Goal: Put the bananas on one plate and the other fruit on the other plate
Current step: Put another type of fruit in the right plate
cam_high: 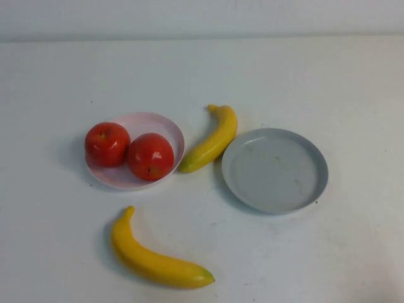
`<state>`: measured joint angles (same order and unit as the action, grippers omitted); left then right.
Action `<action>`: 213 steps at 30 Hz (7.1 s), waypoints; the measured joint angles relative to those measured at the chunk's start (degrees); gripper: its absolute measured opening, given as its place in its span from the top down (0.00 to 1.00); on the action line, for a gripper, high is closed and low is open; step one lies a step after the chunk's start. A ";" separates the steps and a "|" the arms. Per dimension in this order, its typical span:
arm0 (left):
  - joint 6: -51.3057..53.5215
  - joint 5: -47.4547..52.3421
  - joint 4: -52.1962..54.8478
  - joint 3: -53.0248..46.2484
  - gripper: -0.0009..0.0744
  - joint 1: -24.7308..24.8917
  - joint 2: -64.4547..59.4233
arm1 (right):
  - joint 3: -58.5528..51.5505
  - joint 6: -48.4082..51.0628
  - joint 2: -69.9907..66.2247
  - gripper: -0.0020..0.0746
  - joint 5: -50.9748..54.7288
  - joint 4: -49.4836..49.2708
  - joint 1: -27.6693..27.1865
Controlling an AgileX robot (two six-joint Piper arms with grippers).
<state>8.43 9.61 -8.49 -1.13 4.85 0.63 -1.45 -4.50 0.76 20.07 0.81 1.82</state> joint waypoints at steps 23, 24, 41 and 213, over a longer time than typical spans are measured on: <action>-0.31 11.91 1.79 -0.30 0.99 -0.09 0.00 | 0.00 0.00 0.00 1.00 0.00 0.00 0.00; -0.31 11.91 1.79 -0.30 0.99 -0.09 0.00 | 0.00 0.00 0.00 1.00 0.00 0.00 0.00; -0.31 11.99 1.79 -0.30 0.99 -0.09 0.00 | 0.00 0.00 0.00 1.00 -0.11 0.31 0.00; -0.31 11.99 2.02 -0.30 0.99 -0.09 0.00 | 118.45 -13.38 -128.14 0.33 29.90 -7.91 28.40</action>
<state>8.12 21.60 -6.48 -1.43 4.75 0.63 117.00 -17.87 -127.38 49.97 -7.11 30.21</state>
